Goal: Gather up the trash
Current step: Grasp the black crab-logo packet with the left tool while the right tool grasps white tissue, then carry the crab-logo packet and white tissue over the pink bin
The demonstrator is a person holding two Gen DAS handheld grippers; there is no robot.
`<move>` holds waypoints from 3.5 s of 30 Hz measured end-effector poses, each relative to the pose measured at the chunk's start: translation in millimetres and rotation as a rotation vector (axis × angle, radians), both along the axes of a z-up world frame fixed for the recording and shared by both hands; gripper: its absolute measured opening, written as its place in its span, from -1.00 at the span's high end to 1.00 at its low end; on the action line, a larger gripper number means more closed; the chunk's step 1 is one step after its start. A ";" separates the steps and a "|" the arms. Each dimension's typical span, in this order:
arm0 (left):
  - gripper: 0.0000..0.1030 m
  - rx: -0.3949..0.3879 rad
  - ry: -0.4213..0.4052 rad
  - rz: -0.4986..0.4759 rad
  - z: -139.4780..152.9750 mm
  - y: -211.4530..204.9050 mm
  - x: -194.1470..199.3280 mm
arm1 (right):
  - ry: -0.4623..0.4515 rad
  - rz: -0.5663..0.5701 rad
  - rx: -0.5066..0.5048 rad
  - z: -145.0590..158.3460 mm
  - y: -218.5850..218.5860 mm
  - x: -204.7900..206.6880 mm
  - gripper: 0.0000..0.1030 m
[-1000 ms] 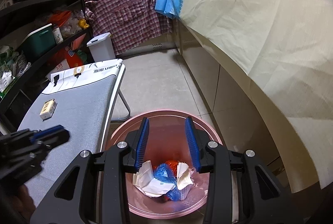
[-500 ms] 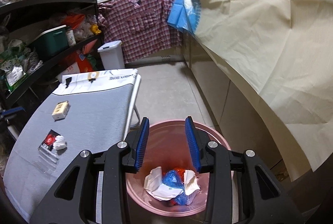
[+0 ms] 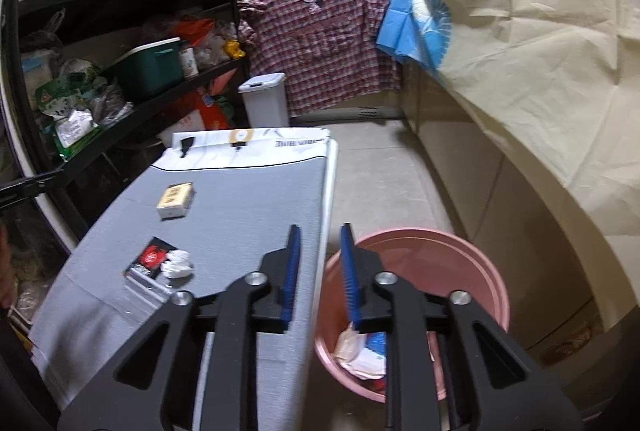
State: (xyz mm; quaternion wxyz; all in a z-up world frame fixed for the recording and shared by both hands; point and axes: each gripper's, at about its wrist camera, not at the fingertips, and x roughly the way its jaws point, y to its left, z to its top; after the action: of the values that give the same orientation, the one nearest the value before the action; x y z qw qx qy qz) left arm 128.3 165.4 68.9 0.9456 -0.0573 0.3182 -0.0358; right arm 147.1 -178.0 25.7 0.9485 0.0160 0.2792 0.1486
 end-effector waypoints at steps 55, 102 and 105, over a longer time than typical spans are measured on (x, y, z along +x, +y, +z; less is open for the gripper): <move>0.97 0.137 0.267 -0.070 -140.0 -69.4 68.4 | 0.242 0.217 -0.083 -90.5 140.2 66.4 0.84; 1.00 -0.173 -0.044 -0.090 -30.5 -53.6 -16.1 | 0.022 0.089 0.013 9.6 60.7 -22.8 0.84; 1.00 -0.169 -0.045 -0.097 -30.5 -56.1 -16.2 | 0.011 0.088 0.007 16.3 50.7 -24.5 0.83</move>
State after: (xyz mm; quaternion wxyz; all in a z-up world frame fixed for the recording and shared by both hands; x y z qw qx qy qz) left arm 112.1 109.3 38.4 0.9415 -0.1203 0.2952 -0.1097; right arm 122.6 -127.3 42.1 0.9395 0.0081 0.2844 0.1909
